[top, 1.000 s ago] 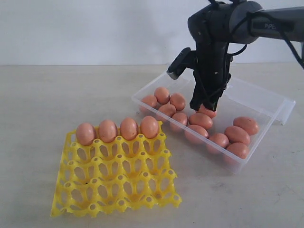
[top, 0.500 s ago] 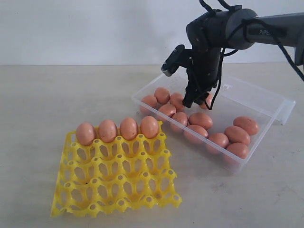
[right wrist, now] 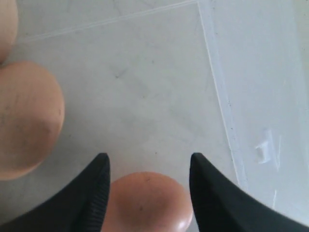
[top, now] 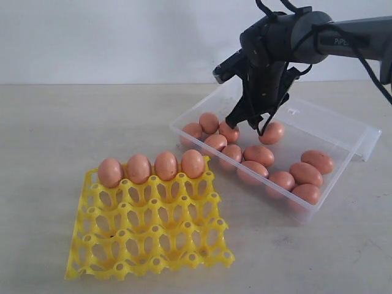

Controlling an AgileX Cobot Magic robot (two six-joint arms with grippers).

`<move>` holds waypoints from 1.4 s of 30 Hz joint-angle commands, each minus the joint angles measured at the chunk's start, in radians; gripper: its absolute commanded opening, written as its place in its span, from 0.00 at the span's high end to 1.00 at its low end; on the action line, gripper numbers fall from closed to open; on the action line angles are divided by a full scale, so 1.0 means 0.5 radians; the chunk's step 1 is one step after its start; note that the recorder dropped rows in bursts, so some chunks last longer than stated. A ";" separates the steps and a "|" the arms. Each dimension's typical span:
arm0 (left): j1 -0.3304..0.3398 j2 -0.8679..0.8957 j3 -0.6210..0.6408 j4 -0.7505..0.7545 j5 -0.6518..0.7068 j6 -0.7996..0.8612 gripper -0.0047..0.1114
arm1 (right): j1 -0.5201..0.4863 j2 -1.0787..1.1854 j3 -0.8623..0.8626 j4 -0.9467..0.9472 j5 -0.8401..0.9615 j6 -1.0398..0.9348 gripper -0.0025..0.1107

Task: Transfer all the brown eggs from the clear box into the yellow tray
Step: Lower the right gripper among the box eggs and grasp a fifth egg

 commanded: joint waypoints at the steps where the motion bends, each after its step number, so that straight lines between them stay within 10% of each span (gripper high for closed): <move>1: -0.009 -0.005 0.007 0.003 -0.008 0.003 0.92 | -0.002 -0.019 -0.011 -0.036 0.009 0.078 0.58; 10: -0.009 -0.005 0.007 0.003 -0.008 0.003 0.92 | 0.001 -0.133 -0.011 -0.052 0.372 -0.028 0.58; 23: -0.009 -0.005 0.007 0.003 -0.008 0.003 0.92 | 0.001 -0.202 -0.011 0.211 0.646 -1.468 0.58; 42: -0.009 -0.005 0.007 0.003 -0.008 0.003 0.92 | -0.041 -0.202 0.025 0.317 0.574 -0.786 0.58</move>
